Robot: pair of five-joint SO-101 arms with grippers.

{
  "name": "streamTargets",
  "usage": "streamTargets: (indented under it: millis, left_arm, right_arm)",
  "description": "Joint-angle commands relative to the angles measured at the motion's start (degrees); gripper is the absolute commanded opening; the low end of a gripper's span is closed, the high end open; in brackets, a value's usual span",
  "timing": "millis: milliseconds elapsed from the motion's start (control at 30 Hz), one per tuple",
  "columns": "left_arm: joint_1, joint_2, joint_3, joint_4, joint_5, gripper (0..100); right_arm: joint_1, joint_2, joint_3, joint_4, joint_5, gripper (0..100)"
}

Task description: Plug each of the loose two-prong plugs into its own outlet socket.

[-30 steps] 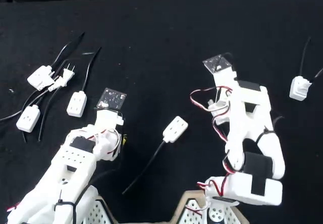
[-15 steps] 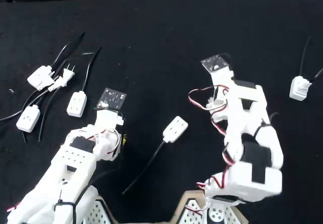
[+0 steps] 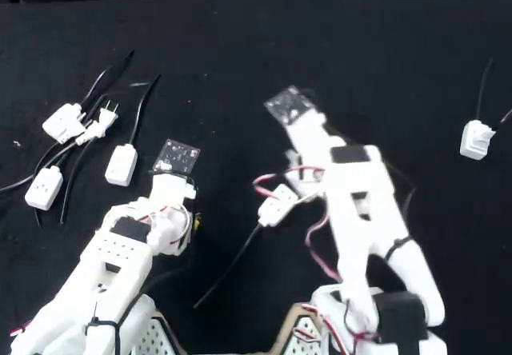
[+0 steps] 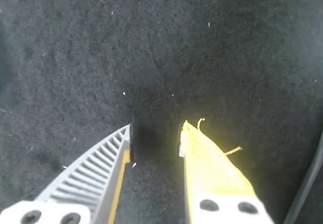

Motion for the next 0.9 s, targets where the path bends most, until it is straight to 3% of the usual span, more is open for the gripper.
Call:
streamTargets:
  millis: [0, 167, 300, 567, 867]
  left_arm:
    - [-2.59, -1.14, -2.51, 0.18, 0.53, 17]
    - [-12.97, -1.14, -7.78, 5.98, 0.70, 17]
    - [-16.31, -1.14, -8.40, 6.95, 0.79, 17]
    - [-16.75, -5.98, -9.27, 7.03, 4.57, 17]
    - [-16.13, -33.76, 1.01, 7.21, 5.80, 17]
  right_arm:
    - [-8.88, -6.02, 0.31, -1.85, -2.46, 1.1]
    - [-19.60, -10.59, 4.09, -8.79, -6.15, 1.1]
    - [-23.91, -11.56, 11.12, -16.70, -7.30, 1.1]
    - [-28.22, -11.82, 19.03, -30.24, -14.86, 1.1]
    - [-31.74, -11.82, 23.96, -41.05, -15.12, 1.1]
